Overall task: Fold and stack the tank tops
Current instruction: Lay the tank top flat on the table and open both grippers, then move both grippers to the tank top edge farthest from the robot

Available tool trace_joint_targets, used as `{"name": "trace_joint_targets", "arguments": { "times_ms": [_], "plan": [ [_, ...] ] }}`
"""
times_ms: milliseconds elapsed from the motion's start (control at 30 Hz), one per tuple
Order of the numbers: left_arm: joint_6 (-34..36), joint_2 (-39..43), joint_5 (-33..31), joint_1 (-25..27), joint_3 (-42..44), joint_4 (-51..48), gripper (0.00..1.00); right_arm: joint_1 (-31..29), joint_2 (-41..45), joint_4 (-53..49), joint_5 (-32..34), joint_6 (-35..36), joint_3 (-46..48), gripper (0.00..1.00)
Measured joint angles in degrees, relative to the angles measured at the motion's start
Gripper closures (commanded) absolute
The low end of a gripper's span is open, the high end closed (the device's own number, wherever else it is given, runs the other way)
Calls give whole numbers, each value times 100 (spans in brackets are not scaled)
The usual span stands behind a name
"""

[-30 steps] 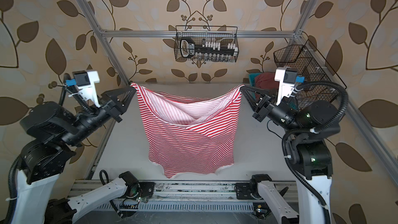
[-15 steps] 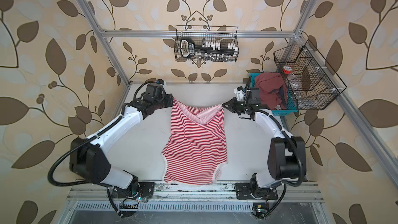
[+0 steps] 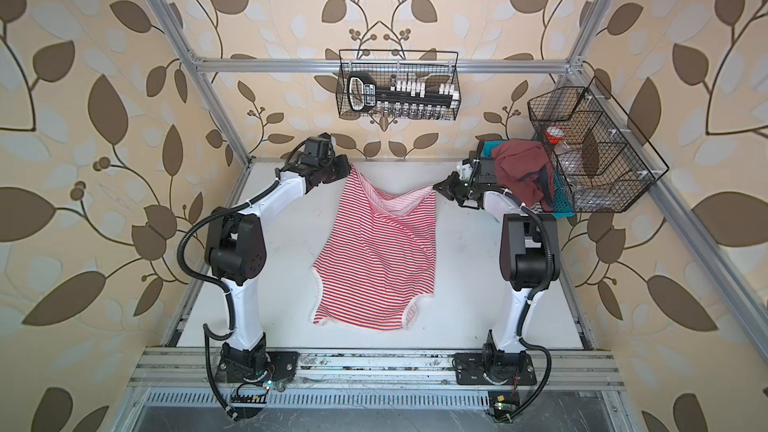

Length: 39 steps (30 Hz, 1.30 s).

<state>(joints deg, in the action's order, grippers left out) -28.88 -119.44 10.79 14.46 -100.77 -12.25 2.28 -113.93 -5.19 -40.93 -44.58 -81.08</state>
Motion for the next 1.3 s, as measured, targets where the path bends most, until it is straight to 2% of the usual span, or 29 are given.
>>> {"name": "trace_joint_targets", "arguments": {
  "times_ms": [67,133,200,300,400,500,633,700,833,1000,1167,1300],
  "plan": [
    [-157,-343,105,-72,-203,33,79,46,-264,74,11,-195,-205,71],
    [-334,-638,151,-153,-337,57,59,59,-551,188,2,-341,-411,62],
    [-483,-813,190,-186,-422,48,47,57,-673,262,9,-461,-446,57],
    [-634,-868,184,-258,-579,-13,42,50,-688,317,4,-542,-442,50],
    [-619,-852,98,-293,-992,-55,41,46,-509,479,9,-492,-278,52],
    [-610,-479,68,-286,-907,-96,45,26,-70,354,68,-136,118,65],
    [-656,907,66,-203,509,-83,61,-103,514,-280,400,723,411,81],
    [-697,1746,24,-85,1403,-142,69,-229,697,-575,625,1123,514,87],
    [-894,2940,-116,485,2761,-361,84,-562,686,-1209,1145,1886,597,87],
    [-988,3088,-291,1113,3595,-909,91,-944,326,-1749,1635,2463,603,83],
    [-1025,2887,-597,1132,3810,-1515,94,-1187,116,-1967,1886,2719,693,84],
    [-1025,2465,-800,1095,3727,-1746,95,-1276,101,-2026,2105,2837,741,96]
  ]
}}
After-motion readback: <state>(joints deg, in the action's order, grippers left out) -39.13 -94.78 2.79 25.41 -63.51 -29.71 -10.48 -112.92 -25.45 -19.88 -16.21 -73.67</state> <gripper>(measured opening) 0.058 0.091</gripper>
